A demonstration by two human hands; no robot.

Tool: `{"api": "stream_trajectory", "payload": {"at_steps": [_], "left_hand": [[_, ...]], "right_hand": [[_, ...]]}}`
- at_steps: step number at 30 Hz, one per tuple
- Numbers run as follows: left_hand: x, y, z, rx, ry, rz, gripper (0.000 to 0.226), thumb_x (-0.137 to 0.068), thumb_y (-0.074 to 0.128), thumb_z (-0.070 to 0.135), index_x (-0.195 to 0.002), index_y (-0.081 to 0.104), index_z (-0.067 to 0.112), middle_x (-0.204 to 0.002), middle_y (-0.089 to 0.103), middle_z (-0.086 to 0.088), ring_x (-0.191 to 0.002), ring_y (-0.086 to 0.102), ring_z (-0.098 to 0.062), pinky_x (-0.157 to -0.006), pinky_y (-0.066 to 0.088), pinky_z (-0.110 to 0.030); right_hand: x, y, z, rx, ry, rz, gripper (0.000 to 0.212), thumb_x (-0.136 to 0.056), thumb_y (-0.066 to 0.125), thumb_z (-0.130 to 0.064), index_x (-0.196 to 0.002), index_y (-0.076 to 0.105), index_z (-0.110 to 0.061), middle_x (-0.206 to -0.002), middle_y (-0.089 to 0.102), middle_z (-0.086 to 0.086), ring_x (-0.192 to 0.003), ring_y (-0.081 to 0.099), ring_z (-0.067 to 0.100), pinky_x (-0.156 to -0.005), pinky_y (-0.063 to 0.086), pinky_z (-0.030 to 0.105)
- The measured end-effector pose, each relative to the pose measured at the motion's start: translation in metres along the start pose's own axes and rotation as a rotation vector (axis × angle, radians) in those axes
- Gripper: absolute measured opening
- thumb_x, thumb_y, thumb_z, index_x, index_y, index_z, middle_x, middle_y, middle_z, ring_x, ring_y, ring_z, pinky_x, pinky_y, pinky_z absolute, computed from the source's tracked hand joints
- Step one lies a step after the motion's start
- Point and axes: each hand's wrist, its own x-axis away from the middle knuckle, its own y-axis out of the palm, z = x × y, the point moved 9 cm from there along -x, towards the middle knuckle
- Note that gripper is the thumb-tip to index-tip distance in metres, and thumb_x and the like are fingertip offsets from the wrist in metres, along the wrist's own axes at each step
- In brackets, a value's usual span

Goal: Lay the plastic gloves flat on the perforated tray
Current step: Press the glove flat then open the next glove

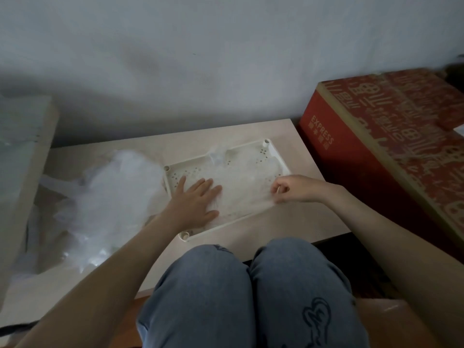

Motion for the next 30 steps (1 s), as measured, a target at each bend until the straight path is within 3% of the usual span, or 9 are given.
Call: {"api": "stream_trajectory", "payload": {"at_steps": [3,10,13,16,19,21,24,28,30], "left_hand": [[-0.001,0.000,0.002,-0.006,0.009,-0.011,0.067,-0.097,0.024,0.058,-0.152,-0.005,0.033,-0.162,-0.004,0.000,-0.149,-0.001,-0.018,-0.115,-0.007,-0.056],[-0.002,0.004,0.000,0.007,0.017,-0.023,0.066,-0.098,0.021,0.058,-0.152,-0.007,0.033,-0.162,-0.009,0.000,-0.149,-0.005,-0.019,-0.115,-0.008,-0.054],[-0.002,0.005,0.000,0.013,0.022,-0.024,0.066,-0.098,0.023,0.058,-0.152,-0.007,0.033,-0.161,-0.009,-0.001,-0.149,-0.006,-0.019,-0.116,-0.007,-0.053],[-0.002,0.001,0.000,0.018,0.036,0.008,0.068,-0.097,0.029,0.057,-0.153,0.000,0.032,-0.162,-0.005,-0.002,-0.149,-0.006,-0.020,-0.117,-0.007,-0.050],[0.004,-0.013,-0.001,0.051,0.017,0.125,0.070,-0.093,0.027,0.063,-0.153,0.012,0.030,-0.162,-0.004,-0.003,-0.148,-0.005,-0.022,-0.117,-0.008,-0.045],[0.013,-0.031,-0.009,0.090,-0.055,0.264,0.069,-0.094,0.021,0.063,-0.152,0.021,0.026,-0.162,0.003,-0.005,-0.148,0.003,-0.025,-0.117,-0.004,-0.045],[0.033,-0.049,-0.038,0.146,-0.278,0.431,0.058,-0.099,0.038,0.042,-0.149,0.029,0.015,-0.160,0.013,-0.010,-0.147,0.009,-0.029,-0.117,0.003,-0.047],[0.068,-0.031,-0.088,0.256,-0.674,0.295,0.068,-0.097,0.039,0.047,-0.151,0.013,0.014,-0.159,0.006,-0.013,-0.146,0.000,-0.032,-0.116,0.002,-0.047],[0.082,-0.019,-0.107,0.357,-0.816,0.218,0.075,-0.094,0.045,0.053,-0.149,0.016,0.011,-0.153,0.023,-0.017,-0.142,0.017,-0.035,-0.113,0.014,-0.046]], "right_hand": [[0.001,-0.003,0.001,-0.149,-0.017,0.041,0.013,-0.089,0.062,-0.015,-0.101,0.063,-0.017,-0.085,0.060,-0.003,-0.081,0.060,0.014,-0.078,0.049,0.031],[0.002,-0.011,0.004,-0.347,-0.012,0.082,0.015,-0.089,0.058,-0.001,-0.086,0.061,-0.015,-0.071,0.054,-0.004,-0.057,0.045,0.004,-0.054,0.036,0.018],[0.002,-0.010,0.008,-0.246,0.019,0.055,0.015,-0.086,0.059,-0.001,-0.088,0.061,-0.017,-0.076,0.055,-0.003,-0.064,0.050,0.009,-0.058,0.040,0.020],[0.005,-0.012,0.011,0.009,0.064,0.031,0.018,-0.084,0.059,-0.007,-0.098,0.062,-0.018,-0.091,0.060,-0.002,-0.081,0.059,0.016,-0.067,0.045,0.023],[0.007,-0.023,0.005,0.017,0.076,0.108,0.027,-0.088,0.044,-0.007,-0.105,0.061,-0.020,-0.099,0.056,-0.002,-0.076,0.056,0.014,-0.063,0.044,0.023],[0.005,-0.031,-0.001,-0.023,0.072,0.178,0.033,-0.089,0.036,-0.007,-0.106,0.060,-0.021,-0.103,0.055,-0.001,-0.076,0.057,0.017,-0.061,0.047,0.026],[-0.001,-0.034,-0.021,-0.022,0.023,0.225,0.030,-0.089,0.039,-0.009,-0.108,0.060,-0.020,-0.108,0.057,-0.001,-0.095,0.057,0.018,-0.072,0.046,0.026],[-0.014,-0.023,-0.064,-0.055,-0.080,0.202,0.024,-0.090,0.045,-0.012,-0.106,0.059,-0.023,-0.104,0.058,-0.006,-0.092,0.056,0.011,-0.067,0.042,0.020],[-0.021,-0.013,-0.089,-0.038,-0.136,0.172,0.019,-0.091,0.048,-0.017,-0.104,0.059,-0.025,-0.104,0.058,-0.008,-0.095,0.056,0.011,-0.072,0.044,0.021]]}}
